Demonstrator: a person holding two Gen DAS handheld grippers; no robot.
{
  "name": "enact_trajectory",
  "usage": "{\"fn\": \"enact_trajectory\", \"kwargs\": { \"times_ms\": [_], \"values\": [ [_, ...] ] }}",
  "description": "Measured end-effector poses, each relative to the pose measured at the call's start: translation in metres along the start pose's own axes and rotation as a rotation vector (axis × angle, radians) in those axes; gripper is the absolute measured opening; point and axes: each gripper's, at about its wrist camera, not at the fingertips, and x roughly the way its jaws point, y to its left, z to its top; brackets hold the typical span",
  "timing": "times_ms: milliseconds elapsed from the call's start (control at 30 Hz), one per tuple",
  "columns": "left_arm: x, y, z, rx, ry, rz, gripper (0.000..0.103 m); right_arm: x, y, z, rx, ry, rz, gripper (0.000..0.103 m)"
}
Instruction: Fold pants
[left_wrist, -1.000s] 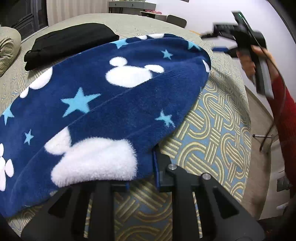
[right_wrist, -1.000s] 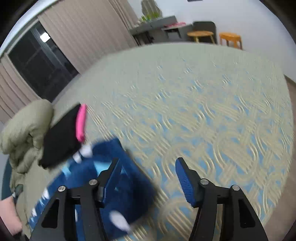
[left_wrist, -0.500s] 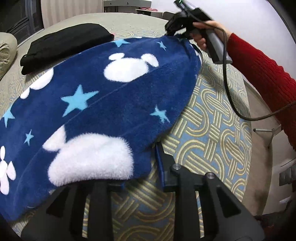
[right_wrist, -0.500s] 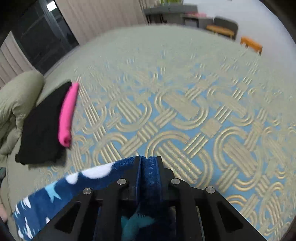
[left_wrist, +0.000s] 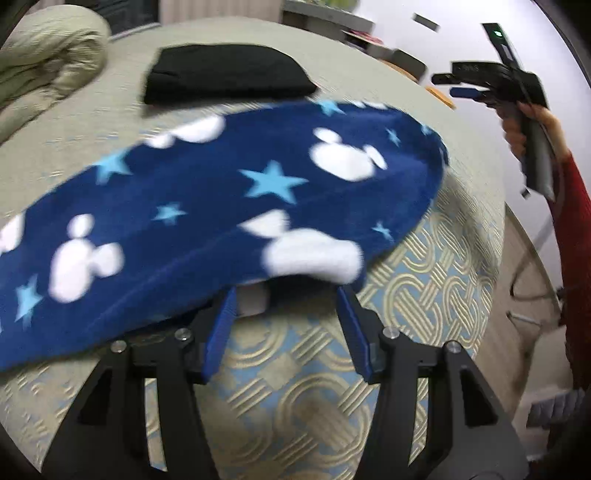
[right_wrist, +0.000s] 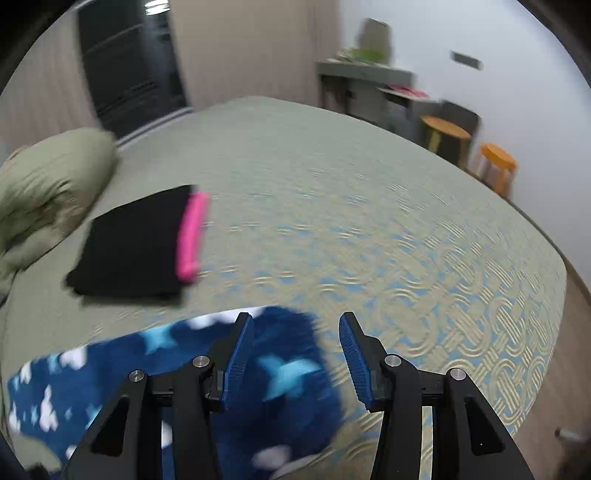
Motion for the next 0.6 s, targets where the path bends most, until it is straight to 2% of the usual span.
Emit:
{"fn": "enact_trajectory", "kwargs": {
  "times_ms": [133, 233, 333, 400, 600],
  "values": [
    [-0.030, 0.023, -0.011, -0.026, -0.050, 0.092, 0.061, -0.017, 0.074, -0.012, -0.109, -0.004, 0.104, 0.049],
    [-0.047, 0.045, -0.022, -0.064, -0.078, 0.128, 0.063, -0.030, 0.134, -0.027, -0.188, 0.008, 0.204, 0.049],
    [-0.065, 0.076, -0.042, -0.131, -0.094, 0.170, 0.063, -0.034, 0.212, -0.042, -0.313, 0.036, 0.305, 0.049],
    [-0.074, 0.102, -0.056, -0.198, -0.105, 0.193, 0.063, -0.032, 0.258, -0.050, -0.397, 0.059, 0.349, 0.049],
    [-0.115, 0.221, -0.134, -0.537, -0.164, 0.270, 0.063, -0.026, 0.436, -0.098, -0.723, 0.144, 0.543, 0.049]
  ]
}}
